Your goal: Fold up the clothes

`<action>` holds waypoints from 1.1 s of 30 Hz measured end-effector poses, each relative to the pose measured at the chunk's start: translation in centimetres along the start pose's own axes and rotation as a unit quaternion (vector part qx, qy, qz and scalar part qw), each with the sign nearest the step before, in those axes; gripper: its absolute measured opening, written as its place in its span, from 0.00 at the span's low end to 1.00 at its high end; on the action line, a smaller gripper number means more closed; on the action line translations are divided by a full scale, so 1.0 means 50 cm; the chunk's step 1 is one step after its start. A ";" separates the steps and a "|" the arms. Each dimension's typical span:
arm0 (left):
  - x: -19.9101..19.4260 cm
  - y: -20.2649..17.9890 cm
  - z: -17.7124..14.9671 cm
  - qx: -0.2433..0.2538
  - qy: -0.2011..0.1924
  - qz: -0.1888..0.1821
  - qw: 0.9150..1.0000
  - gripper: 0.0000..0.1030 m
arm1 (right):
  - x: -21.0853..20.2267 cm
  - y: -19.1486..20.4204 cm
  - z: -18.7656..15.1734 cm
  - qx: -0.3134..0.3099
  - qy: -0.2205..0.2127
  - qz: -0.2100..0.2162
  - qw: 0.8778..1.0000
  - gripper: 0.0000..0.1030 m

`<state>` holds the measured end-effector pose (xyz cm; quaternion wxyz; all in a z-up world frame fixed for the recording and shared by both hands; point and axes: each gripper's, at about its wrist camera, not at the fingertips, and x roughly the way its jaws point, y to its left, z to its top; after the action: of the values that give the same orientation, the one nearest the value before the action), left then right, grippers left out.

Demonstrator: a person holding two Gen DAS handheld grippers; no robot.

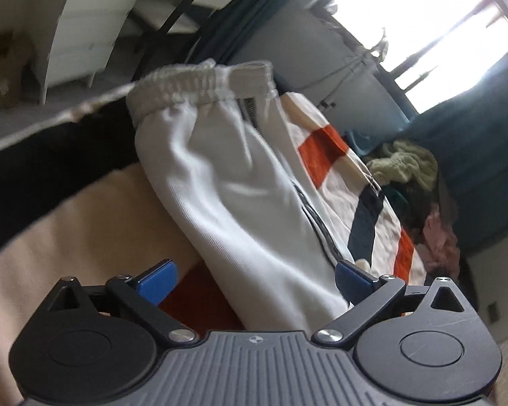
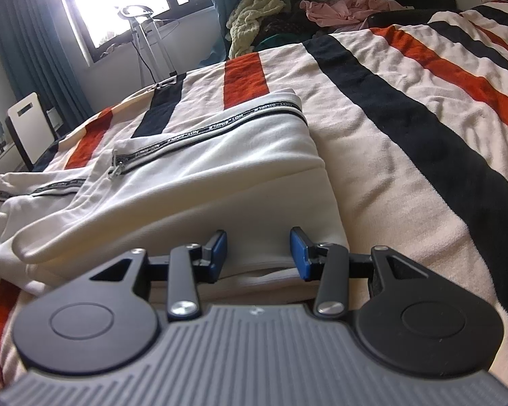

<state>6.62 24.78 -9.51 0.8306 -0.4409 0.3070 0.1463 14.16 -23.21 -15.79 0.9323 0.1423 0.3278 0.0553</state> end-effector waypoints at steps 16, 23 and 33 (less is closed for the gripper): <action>0.045 0.060 0.069 -0.053 -0.049 -0.005 0.997 0.87 | -0.002 0.007 -0.005 -0.010 -0.005 -0.010 1.000 0.42; 0.109 0.064 0.106 -0.023 -0.066 0.057 0.996 0.75 | -0.004 0.006 -0.007 -0.013 -0.009 -0.011 1.000 0.42; 0.150 0.094 0.143 -0.043 -0.102 0.053 0.992 0.59 | -0.004 0.024 -0.013 -0.044 -0.015 -0.025 0.999 0.42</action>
<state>12.71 33.15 -14.31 0.8289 -0.4419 0.2376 0.2476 13.61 -21.97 -15.80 0.9435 0.0940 0.3147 0.0440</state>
